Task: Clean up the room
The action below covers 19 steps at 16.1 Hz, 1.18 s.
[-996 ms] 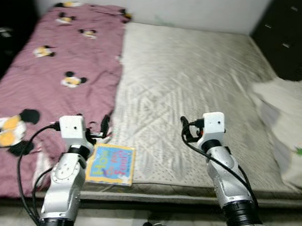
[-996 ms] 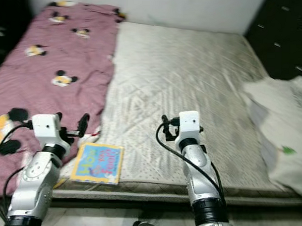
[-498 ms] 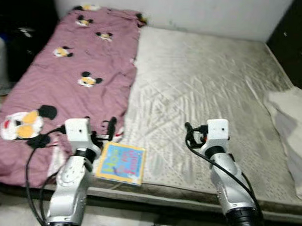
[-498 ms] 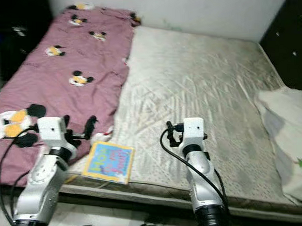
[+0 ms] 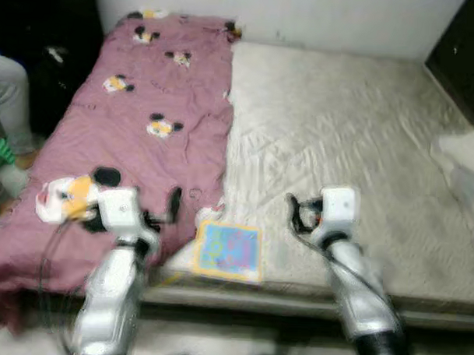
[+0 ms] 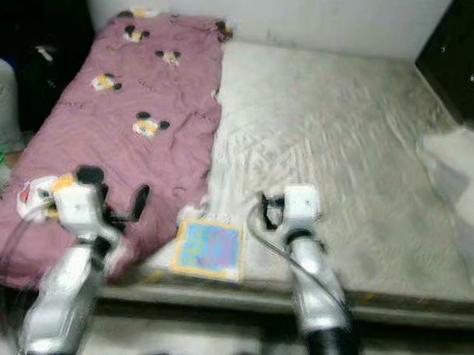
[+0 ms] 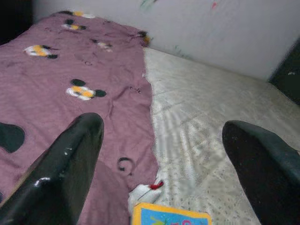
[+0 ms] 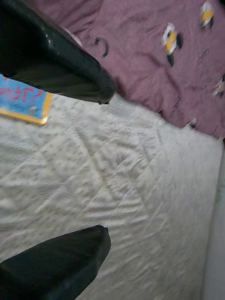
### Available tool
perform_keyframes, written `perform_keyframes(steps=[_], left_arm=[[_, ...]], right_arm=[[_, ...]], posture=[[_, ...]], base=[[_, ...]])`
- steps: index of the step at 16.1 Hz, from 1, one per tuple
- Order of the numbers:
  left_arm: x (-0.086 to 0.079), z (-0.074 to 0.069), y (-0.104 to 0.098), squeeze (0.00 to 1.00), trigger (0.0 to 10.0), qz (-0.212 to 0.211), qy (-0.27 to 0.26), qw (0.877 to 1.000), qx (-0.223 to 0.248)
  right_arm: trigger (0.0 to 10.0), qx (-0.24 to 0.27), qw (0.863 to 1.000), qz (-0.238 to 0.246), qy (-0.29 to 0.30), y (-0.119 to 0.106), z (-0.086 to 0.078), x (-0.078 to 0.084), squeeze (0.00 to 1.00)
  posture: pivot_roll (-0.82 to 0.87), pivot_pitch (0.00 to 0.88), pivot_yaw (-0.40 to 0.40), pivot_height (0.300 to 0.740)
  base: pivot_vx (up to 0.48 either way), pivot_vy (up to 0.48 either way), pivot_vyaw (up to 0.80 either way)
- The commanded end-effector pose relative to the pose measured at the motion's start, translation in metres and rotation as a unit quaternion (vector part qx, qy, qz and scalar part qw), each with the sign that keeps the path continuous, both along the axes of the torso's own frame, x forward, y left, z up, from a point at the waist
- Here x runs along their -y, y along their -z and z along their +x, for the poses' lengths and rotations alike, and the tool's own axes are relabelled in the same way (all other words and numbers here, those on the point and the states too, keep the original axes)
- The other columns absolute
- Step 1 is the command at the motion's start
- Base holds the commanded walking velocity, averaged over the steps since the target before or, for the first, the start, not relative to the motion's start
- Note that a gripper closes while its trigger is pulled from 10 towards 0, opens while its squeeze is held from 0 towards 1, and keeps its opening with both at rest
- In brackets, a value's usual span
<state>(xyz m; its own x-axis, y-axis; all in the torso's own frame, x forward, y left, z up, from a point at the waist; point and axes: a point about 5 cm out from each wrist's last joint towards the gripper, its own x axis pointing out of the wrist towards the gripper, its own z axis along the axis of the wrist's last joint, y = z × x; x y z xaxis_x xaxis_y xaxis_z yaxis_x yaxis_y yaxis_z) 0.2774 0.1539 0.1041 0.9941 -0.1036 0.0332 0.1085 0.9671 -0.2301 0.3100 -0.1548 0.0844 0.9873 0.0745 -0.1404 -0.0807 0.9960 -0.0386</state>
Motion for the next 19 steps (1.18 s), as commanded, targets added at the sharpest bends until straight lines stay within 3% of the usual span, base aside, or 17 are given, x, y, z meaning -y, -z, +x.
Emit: perform_keyframes(steps=[1, 14, 19], left_arm=[[-0.0054, -0.0005, -0.0012, 0.0, 10.0, 0.013, -0.01, 1.0, 0.001], [-0.0039, -0.0009, -0.006, 0.0, 10.0, 0.005, -0.001, 1.0, 0.018], [-0.0036, -0.0022, -0.0053, 0.0, 10.0, 0.009, 0.001, 1.0, 0.017]], right_arm=[[10.0, 0.004, 1.0, 0.004, 0.007, -0.0035, 0.0011, 0.0011, 0.0], [10.0, 0.001, 1.0, -0.003, -0.004, -0.0065, 0.0069, -0.0001, 0.0], [10.0, -0.001, 1.0, -0.005, -0.007, -0.0059, 0.0069, -0.0002, 0.0]], posture=[[-0.04, 0.132, -0.041, 0.74], [-0.04, 0.145, -0.056, 0.74], [-0.04, 0.147, -0.059, 0.74]], base=[[0.0, 0.0, 0.0], [0.0, 0.0, -0.12], [0.28, 0.0, 0.0]])
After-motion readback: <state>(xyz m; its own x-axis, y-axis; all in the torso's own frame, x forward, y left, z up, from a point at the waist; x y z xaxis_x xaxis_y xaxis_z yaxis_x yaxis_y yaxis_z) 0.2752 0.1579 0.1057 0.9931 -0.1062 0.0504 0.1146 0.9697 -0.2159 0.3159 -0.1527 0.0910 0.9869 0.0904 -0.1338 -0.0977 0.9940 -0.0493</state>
